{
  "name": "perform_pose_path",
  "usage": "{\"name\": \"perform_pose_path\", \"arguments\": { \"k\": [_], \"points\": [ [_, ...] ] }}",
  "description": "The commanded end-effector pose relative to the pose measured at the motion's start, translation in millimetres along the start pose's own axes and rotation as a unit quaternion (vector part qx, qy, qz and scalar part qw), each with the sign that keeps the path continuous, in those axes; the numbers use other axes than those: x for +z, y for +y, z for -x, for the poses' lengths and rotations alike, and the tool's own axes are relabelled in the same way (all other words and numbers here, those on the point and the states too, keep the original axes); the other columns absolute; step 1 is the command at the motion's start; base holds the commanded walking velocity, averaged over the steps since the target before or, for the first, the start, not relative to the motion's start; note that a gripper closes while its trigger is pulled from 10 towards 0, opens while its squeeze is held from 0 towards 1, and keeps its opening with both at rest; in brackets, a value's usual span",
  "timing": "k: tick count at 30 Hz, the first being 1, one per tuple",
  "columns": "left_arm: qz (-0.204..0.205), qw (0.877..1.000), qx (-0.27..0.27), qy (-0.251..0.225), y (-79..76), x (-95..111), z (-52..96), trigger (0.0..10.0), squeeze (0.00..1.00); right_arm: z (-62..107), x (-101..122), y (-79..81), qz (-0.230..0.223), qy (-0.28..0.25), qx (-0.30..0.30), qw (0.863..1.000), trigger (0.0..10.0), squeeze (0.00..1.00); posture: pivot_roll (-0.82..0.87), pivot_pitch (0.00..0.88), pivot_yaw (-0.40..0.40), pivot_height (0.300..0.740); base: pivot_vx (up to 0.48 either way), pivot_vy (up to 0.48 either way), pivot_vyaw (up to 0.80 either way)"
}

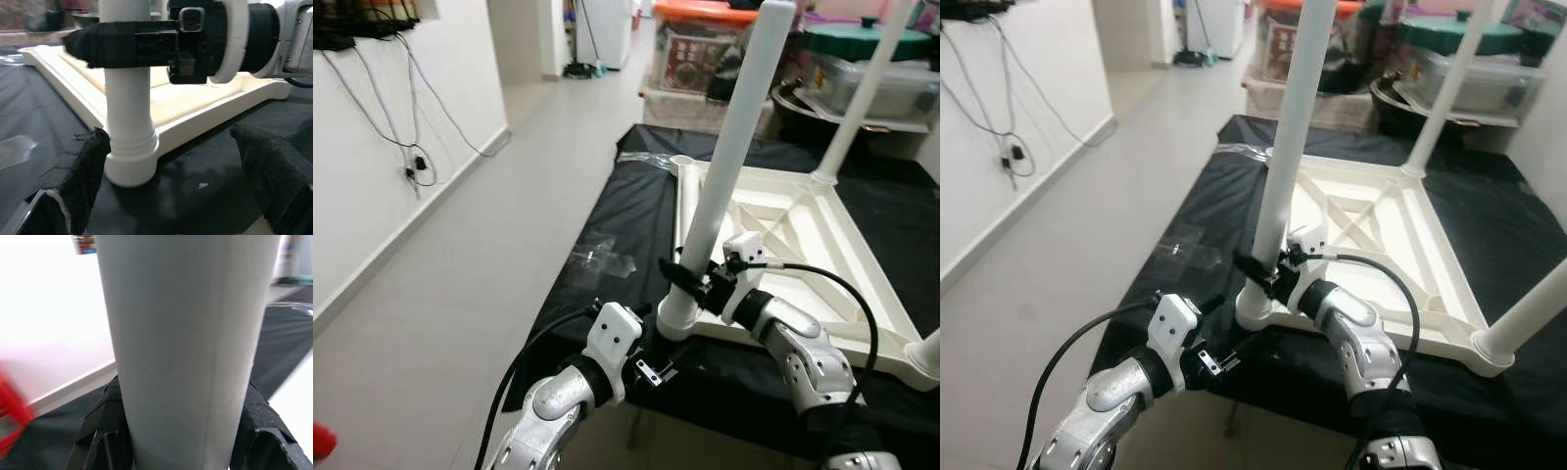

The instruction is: Building children table

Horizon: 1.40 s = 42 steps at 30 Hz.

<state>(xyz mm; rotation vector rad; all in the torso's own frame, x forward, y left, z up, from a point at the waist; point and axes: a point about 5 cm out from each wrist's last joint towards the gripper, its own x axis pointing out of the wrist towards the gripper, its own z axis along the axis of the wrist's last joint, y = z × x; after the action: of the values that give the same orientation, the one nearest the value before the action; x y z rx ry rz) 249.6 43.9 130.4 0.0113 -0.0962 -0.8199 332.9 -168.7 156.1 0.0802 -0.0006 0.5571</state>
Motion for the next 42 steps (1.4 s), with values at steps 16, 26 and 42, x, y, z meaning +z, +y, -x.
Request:
{"name": "perform_pose_path", "arguments": {
  "k": [16,26,42],
  "points": [
    [-0.002,1.000,0.000,0.007,0.8,-2.9,0.8,10.0,0.00,50.6,-6.2,-52.9,-0.036,-0.019,-0.570,0.820,0.0,0.00,0.14,0.000,-0.100,0.740,0.000,0.000,0.00],
    [-0.001,1.000,0.000,0.006,0.3,-2.7,0.6,10.0,0.00,16.9,14.2,-29.1,-0.033,-0.111,-0.437,0.892,10.0,0.00,0.14,0.000,-0.102,0.740,0.000,0.000,0.00],
    [-0.002,1.000,-0.001,0.006,-0.2,-2.6,-0.1,10.0,0.00,32.1,13.8,4.5,-0.042,-0.026,0.118,0.992,10.0,0.00,0.15,0.000,-0.103,0.740,0.000,0.000,0.00]
  ]
}}
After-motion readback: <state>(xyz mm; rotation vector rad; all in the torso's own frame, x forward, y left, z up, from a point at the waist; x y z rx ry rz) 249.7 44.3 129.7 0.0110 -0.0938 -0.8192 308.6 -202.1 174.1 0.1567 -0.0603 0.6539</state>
